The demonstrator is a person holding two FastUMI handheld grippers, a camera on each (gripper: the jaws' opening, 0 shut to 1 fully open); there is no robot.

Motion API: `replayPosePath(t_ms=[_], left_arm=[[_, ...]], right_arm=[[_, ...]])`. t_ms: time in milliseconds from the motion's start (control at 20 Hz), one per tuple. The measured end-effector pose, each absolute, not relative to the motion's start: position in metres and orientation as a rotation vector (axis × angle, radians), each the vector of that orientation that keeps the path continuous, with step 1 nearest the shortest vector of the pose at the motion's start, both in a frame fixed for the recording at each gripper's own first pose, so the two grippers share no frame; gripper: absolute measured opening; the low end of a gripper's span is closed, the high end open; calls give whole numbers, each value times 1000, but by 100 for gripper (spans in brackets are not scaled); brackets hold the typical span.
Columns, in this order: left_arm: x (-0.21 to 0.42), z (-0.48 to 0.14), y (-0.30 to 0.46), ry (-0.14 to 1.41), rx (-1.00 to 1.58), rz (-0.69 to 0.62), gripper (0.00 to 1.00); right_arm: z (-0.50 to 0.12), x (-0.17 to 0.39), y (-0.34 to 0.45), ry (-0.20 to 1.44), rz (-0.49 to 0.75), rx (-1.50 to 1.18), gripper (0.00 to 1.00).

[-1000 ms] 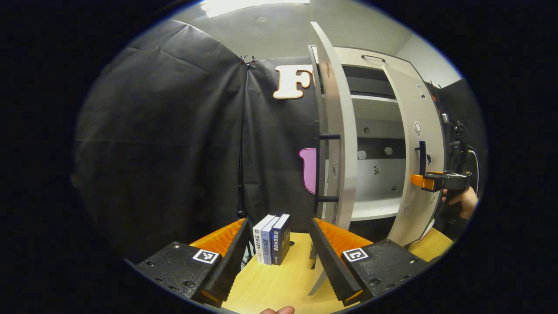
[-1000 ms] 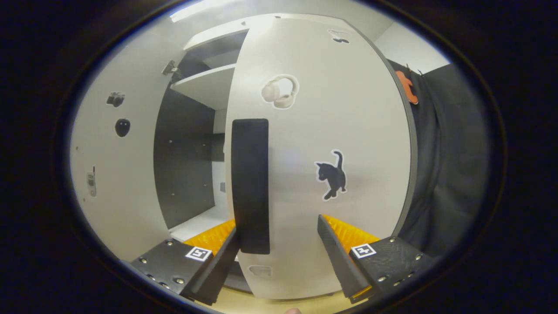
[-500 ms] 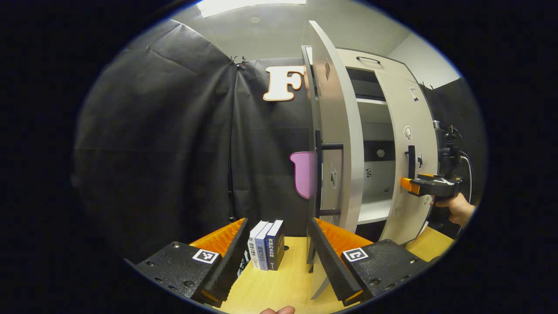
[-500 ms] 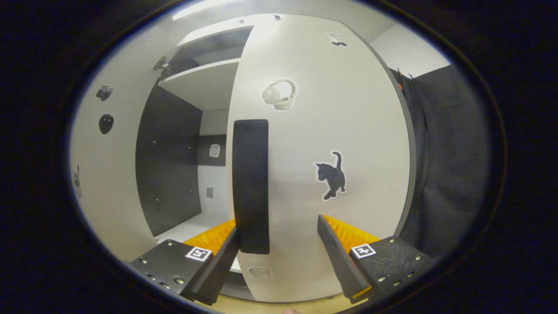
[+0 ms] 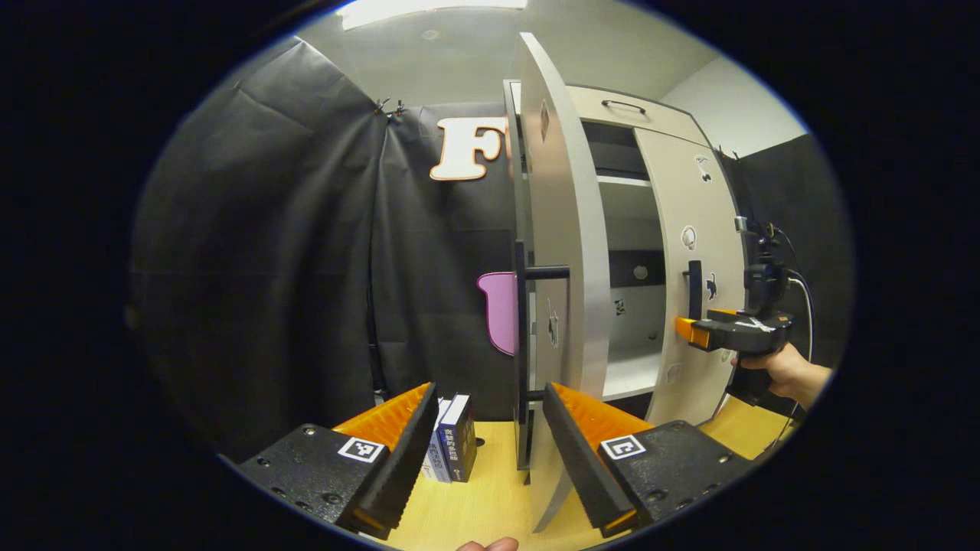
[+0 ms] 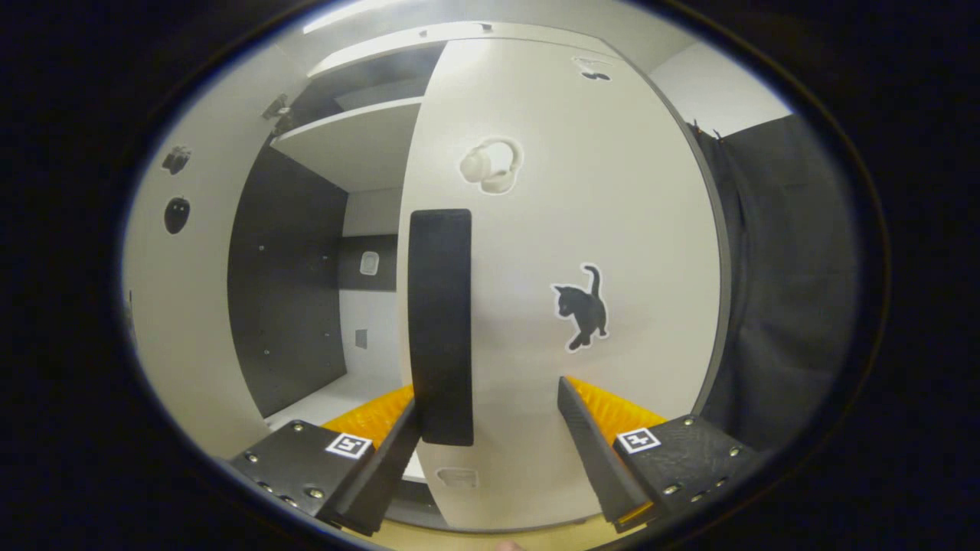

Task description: Grasp the bottle in the cabinet with the left hand and place it on the coaster, then close the right door with the right hand and the left door with the left hand.

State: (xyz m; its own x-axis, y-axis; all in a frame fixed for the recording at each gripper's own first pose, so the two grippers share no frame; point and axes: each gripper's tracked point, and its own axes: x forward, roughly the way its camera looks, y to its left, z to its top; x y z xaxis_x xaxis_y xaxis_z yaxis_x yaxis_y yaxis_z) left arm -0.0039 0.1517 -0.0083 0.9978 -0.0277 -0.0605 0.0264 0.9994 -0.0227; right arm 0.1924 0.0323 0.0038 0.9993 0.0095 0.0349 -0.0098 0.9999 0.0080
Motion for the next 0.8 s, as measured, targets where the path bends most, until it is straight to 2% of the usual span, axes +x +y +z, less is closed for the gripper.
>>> replayPosePath(t_ms=[150,800], left_arm=[[-2,-7,151,55,-4,-34,83],[4,-7,97,71,-56,-141,83]], right_arm=[[-4,191,33,8,43,22,97],[-32,105,14,55,100,25,100]])
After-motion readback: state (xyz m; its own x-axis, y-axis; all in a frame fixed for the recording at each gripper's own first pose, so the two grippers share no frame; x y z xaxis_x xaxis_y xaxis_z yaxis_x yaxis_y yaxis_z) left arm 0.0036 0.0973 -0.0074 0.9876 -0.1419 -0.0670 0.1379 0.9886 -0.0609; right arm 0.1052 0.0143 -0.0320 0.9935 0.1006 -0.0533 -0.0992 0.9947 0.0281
